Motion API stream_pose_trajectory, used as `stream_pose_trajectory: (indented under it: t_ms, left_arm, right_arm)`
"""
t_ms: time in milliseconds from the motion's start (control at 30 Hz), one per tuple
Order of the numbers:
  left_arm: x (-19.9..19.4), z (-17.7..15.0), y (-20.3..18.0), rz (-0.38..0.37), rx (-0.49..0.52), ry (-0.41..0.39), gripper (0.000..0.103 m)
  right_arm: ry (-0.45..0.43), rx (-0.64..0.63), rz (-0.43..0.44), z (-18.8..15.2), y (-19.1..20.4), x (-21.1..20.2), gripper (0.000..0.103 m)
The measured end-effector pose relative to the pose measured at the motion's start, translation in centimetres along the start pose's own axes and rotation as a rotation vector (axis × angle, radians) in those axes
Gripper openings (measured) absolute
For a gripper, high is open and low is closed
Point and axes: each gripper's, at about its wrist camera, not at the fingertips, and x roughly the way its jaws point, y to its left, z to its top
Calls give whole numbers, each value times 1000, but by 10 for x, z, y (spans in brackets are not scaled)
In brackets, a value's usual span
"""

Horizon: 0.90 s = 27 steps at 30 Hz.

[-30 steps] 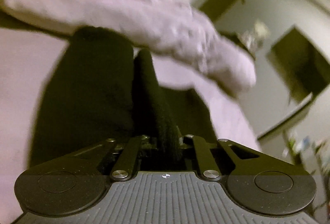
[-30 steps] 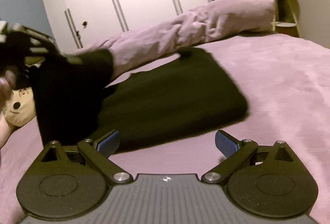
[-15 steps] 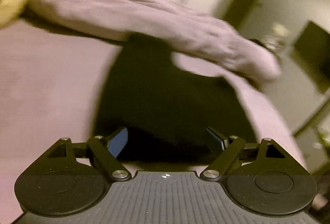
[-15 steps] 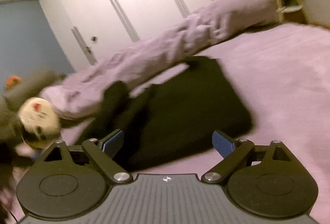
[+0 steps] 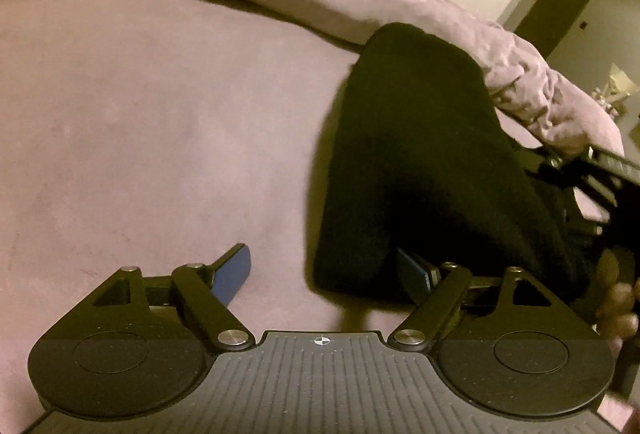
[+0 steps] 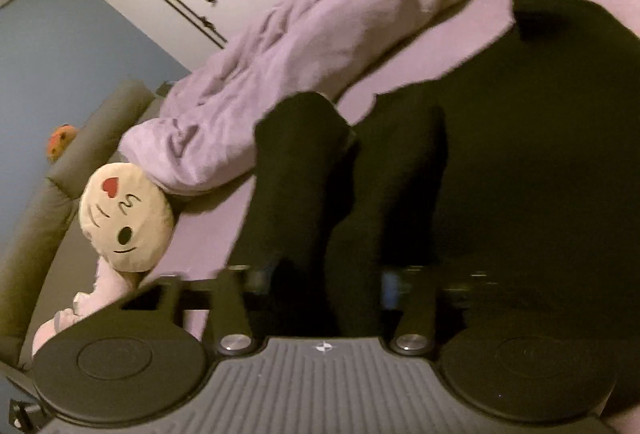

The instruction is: Fold small clothes

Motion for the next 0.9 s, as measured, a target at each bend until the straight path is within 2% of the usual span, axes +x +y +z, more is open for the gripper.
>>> stream_pose_trajectory:
  t_ms: [133, 233, 300, 400, 467, 533, 600, 633, 733, 800, 900]
  left_arm:
    - [-1, 0, 2, 11, 7, 0, 85]
    - [2, 0, 0, 19, -1, 9, 85]
    - [1, -1, -3, 30, 26, 7, 86]
    - [3, -3, -8, 47, 63, 12, 88]
    - [4, -4, -9, 55, 70, 13, 88]
    - [3, -5, -9, 61, 73, 15, 89]
    - [4, -5, -10, 62, 70, 16, 89]
    - [4, -5, -10, 63, 69, 17, 89]
    - [6, -4, -11, 62, 68, 19, 89]
    - [6, -4, -11, 61, 66, 20, 90]
    - [7, -5, -13, 66, 73, 23, 90]
  right_arm:
    - [-18, 21, 38, 5, 3, 3, 44]
    - [-4, 18, 29, 10, 3, 11, 48]
    - [12, 7, 36, 14, 3, 15, 57]
    - [34, 5, 41, 20, 3, 24, 62]
    - [59, 14, 50, 21, 3, 30, 62]
    - [76, -5, 43, 20, 6, 37, 58]
    - [90, -47, 36, 17, 12, 43, 33]
    - [97, -63, 34, 15, 13, 46, 32]
    - [99, -84, 20, 10, 15, 49, 33]
    - [106, -73, 19, 9, 15, 50, 39]
    - [114, -107, -1, 6, 23, 54, 43]
